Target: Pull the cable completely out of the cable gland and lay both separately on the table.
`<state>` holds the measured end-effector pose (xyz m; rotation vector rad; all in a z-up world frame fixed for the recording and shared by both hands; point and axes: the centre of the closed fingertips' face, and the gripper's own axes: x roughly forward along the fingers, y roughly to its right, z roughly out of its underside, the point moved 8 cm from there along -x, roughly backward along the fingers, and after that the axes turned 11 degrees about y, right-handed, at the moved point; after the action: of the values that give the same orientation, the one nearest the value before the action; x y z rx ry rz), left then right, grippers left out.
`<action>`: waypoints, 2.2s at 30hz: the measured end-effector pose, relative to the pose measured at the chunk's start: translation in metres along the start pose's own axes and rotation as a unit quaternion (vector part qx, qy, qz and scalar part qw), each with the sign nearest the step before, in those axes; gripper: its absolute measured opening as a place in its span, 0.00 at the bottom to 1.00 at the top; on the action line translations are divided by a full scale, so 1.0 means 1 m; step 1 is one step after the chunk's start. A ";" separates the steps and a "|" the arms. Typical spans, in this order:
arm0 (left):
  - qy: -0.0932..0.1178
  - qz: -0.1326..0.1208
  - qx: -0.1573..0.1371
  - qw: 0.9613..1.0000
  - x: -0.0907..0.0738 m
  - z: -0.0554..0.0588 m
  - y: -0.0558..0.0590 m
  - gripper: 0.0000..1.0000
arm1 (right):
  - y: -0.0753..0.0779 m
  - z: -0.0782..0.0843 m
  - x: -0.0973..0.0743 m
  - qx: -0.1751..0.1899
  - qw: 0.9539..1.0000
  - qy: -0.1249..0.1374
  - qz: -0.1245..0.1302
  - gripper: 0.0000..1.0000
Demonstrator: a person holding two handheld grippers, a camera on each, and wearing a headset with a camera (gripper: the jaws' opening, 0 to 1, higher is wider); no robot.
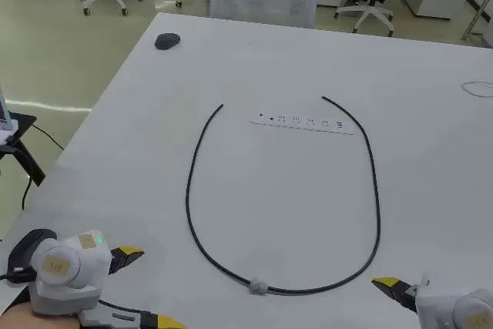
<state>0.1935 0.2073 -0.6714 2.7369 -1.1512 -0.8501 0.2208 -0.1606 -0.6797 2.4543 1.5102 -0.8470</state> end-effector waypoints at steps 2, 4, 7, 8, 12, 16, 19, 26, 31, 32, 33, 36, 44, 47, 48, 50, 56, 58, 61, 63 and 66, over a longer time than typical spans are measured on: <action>0.000 0.000 -0.002 1.000 0.001 0.000 0.001 0.98 | 0.000 0.000 0.003 -0.002 1.000 -0.002 -0.003 0.97; -0.003 0.001 -0.004 1.000 0.002 0.001 0.002 0.97 | 0.001 0.000 0.005 -0.005 1.000 -0.007 -0.006 0.97; -0.007 0.002 -0.001 1.000 0.003 0.003 0.003 0.97 | 0.001 -0.004 0.008 -0.008 1.000 -0.007 -0.009 0.97; -0.007 0.002 0.000 1.000 0.003 0.004 0.003 0.97 | 0.002 -0.006 0.009 -0.009 1.000 -0.004 -0.010 0.97; -0.009 0.000 0.001 1.000 0.003 0.003 0.002 0.96 | 0.004 -0.008 0.012 -0.009 1.000 -0.004 -0.012 0.97; -0.014 -0.001 0.006 1.000 0.002 0.003 0.001 0.95 | 0.006 -0.011 0.018 -0.011 1.000 -0.009 -0.020 0.96; -0.012 -0.003 0.005 1.000 0.001 0.003 0.000 0.95 | 0.009 -0.014 0.023 -0.016 1.000 -0.009 -0.020 0.95; -0.011 -0.008 -0.002 1.000 0.000 0.004 -0.004 0.92 | 0.014 -0.022 0.037 -0.025 0.999 -0.021 -0.022 0.93; -0.003 0.002 -0.012 1.000 0.004 0.007 -0.002 0.93 | 0.014 -0.030 0.050 -0.039 0.998 -0.030 -0.028 0.90; 0.000 0.003 -0.014 1.000 0.004 0.007 -0.001 0.93 | 0.015 -0.031 0.052 -0.041 0.998 -0.032 -0.028 0.89; 0.001 0.006 -0.017 1.000 0.005 0.009 -0.001 0.93 | 0.015 -0.032 0.055 -0.042 0.998 -0.035 -0.030 0.88; 0.000 0.010 -0.015 1.000 0.005 0.010 0.000 0.94 | 0.012 -0.037 0.064 -0.052 0.997 -0.048 -0.039 0.85; -0.011 0.024 0.000 1.000 0.005 0.016 -0.004 0.93 | 0.013 -0.042 0.089 -0.062 0.995 -0.067 -0.040 0.76; -0.006 0.023 -0.007 1.000 0.005 0.017 -0.010 0.94 | 0.014 -0.043 0.097 -0.065 0.994 -0.075 -0.042 0.72; -0.005 0.023 -0.011 1.000 0.005 0.017 -0.011 0.94 | 0.014 -0.042 0.100 -0.068 0.994 -0.078 -0.042 0.70; -0.008 0.024 -0.012 1.000 0.004 0.018 -0.011 0.94 | 0.014 -0.042 0.107 -0.071 0.993 -0.085 -0.046 0.66; -0.020 0.028 -0.003 0.999 -0.004 0.023 -0.012 0.92 | 0.005 -0.045 0.124 -0.088 0.988 -0.109 -0.065 0.54; -0.022 0.028 -0.004 0.999 -0.006 0.025 -0.013 0.91 | 0.002 -0.045 0.129 -0.098 0.986 -0.114 -0.074 0.53; -0.021 0.028 -0.008 0.999 -0.009 0.030 -0.016 0.91 | -0.002 -0.044 0.138 -0.108 0.983 -0.127 -0.081 0.48; -0.024 0.029 -0.010 0.999 -0.011 0.031 -0.016 0.90 | -0.002 -0.043 0.143 -0.115 0.981 -0.136 -0.082 0.44; -0.026 0.030 -0.010 0.999 -0.012 0.032 -0.018 0.90 | -0.001 -0.042 0.149 -0.121 0.979 -0.143 -0.085 0.41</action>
<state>0.1816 0.2336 -0.6974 2.6648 -1.2203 -0.9249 0.2868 -0.0279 -0.7237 1.9606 1.6206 -0.9346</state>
